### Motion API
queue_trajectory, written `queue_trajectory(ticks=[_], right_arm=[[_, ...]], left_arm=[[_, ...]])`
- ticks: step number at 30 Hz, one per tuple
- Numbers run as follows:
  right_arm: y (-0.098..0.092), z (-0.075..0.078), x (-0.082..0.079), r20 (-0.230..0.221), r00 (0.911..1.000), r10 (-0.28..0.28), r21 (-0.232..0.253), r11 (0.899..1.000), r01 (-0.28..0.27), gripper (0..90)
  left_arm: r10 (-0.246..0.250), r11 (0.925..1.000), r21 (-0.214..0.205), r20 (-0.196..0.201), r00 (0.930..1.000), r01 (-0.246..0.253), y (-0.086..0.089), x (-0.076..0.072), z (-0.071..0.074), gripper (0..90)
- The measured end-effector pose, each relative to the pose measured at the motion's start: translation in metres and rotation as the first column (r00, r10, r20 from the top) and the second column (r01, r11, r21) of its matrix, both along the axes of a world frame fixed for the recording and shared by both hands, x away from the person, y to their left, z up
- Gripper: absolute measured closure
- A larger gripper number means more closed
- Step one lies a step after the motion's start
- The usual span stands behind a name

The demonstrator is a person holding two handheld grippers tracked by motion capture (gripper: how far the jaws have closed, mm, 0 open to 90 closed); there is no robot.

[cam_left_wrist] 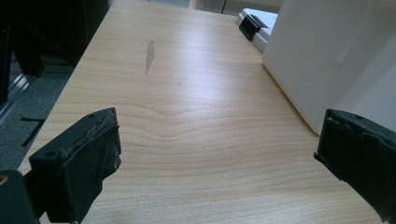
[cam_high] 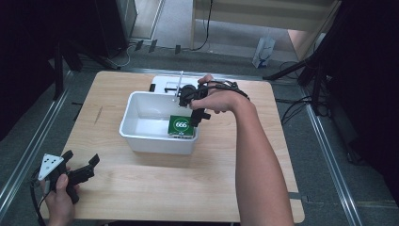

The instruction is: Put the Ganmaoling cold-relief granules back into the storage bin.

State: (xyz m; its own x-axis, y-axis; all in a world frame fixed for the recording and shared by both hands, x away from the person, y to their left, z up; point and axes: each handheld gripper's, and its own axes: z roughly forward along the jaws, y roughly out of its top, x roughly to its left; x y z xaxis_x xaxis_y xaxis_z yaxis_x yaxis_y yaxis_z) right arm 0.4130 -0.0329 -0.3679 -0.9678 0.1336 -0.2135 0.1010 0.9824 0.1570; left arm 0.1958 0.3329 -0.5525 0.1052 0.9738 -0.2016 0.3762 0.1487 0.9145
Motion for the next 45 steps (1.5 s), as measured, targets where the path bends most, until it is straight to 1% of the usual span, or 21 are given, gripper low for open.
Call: queue_trajectory(ticks=[3,7,8,10,13,16,20,23,25,27,28,30,33,34,36,37,40,42,43,44,45], right_arm=[[-0.014,0.005,-0.001,0.0,0.9997,-0.024,-0.013,1.0,0.024,4.8],[-0.034,0.009,-0.002,0.008,0.9988,-0.049,-0.014,0.999,0.049,4.2],[-0.039,0.01,-0.002,0.007,0.9979,-0.064,-0.013,0.998,0.064,4.2],[-0.048,0.01,-0.003,0.008,0.9971,-0.076,-0.007,0.997,0.076,4.0],[-0.062,0.007,-0.004,0.006,0.9951,-0.099,-0.011,0.995,0.099,2.9],[-0.077,0.003,-0.005,-0.013,0.9922,-0.124,0.0,0.992,0.124,0.0],[-0.097,-0.002,-0.007,-0.01,0.9842,-0.177,0.034,0.984,0.177,0.0],[-0.11,-0.007,-0.01,-0.001,0.9806,-0.196,0.07,0.978,0.196,0.0],[-0.118,-0.011,-0.013,0.01,0.9764,-0.216,0.103,0.971,0.214,0.0],[-0.126,-0.015,-0.016,0.008,0.9718,-0.236,0.148,0.961,0.232,0.0],[-0.131,-0.018,-0.018,0.009,0.9699,-0.243,0.18,0.955,0.238,0.0],[-0.138,-0.024,-0.021,0.014,0.9661,-0.258,0.216,0.944,0.249,0.0],[-0.152,-0.035,-0.027,0.02,0.9597,-0.28,0.249,0.931,0.267,0.0],[-0.156,-0.039,-0.029,0.026,0.9564,-0.291,0.254,0.927,0.275,0.0],[-0.165,-0.046,-0.034,0.036,0.9494,-0.312,0.276,0.916,0.29,0.0],[-0.169,-0.05,-0.037,0.038,0.9446,-0.326,0.292,0.908,0.301,0.0],[-0.184,-0.06,-0.045,0.038,0.9349,-0.353,0.351,0.881,0.318,0.0],[-0.194,-0.068,-0.05,0.038,0.9229,-0.383,0.388,0.857,0.34,0.0],[-0.198,-0.071,-0.053,0.039,0.9184,-0.394,0.408,0.845,0.345,0.0],[-0.203,-0.074,-0.056,0.041,0.9108,-0.411,0.424,0.833,0.357,0.0],[-0.208,-0.078,-0.058,0.048,0.9052,-0.422,0.442,0.822,0.36,0.0]], left_arm=[[-0.001,1.0,0.001,0.001,1.0,0.001,0.0,0.0,0.0,0.0],[-0.001,1.0,0.003,0.0,1.0,0.001,0.0,0.0,0.0,0.1],[-0.001,1.0,0.003,0.0,1.0,0.001,0.0,0.0,0.0,0.0],[-0.001,1.0,0.004,0.0,1.0,0.001,0.0,0.0,0.0,0.0],[-0.002,1.0,0.005,0.0,1.0,0.002,0.0,0.0,0.0,0.1],[-0.001,1.0,0.007,-0.001,1.0,0.001,0.0,0.0,0.0,0.0],[0.001,1.0,0.009,0.001,1.0,-0.001,-0.001,0.0,0.0,0.1],[0.001,1.0,0.01,-0.001,1.0,-0.001,-0.001,0.0,0.0,0.1],[0.001,1.0,0.01,0.0,1.0,-0.001,-0.001,0.0,0.0,0.0],[-0.001,0.9999,0.013,-0.001,1.0,0.001,-0.001,0.0,0.0,0.0],[-0.001,0.9999,0.013,0.0,1.0,0.001,-0.001,0.0,0.0,0.1],[0.0,0.9999,0.013,0.001,1.0,0.0,-0.001,0.0,0.0,0.1],[-0.001,0.9999,0.013,0.0,1.0,0.001,-0.001,0.0,0.0,0.0],[-0.001,0.9999,0.014,0.0,1.0,0.001,-0.001,0.0,0.0,0.1],[-0.004,0.9999,0.016,-0.001,1.0,0.004,-0.001,0.0,0.0,0.0],[-0.004,0.9998,0.017,-0.002,1.0,0.004,-0.001,0.0,0.0,0.0],[-0.004,0.9999,0.016,0.0,1.0,0.004,-0.001,0.0,0.0,0.1],[-0.003,0.9998,0.017,-0.001,1.0,0.003,-0.001,0.0,0.0,0.0],[-0.003,0.9998,0.018,-0.002,1.0,0.004,-0.001,0.0,0.0,0.1],[-0.003,0.9998,0.019,-0.002,1.0,0.003,-0.001,0.0,0.0,0.0],[-0.003,0.9998,0.019,-0.002,1.0,0.003,-0.001,0.0,0.0,0.1]])
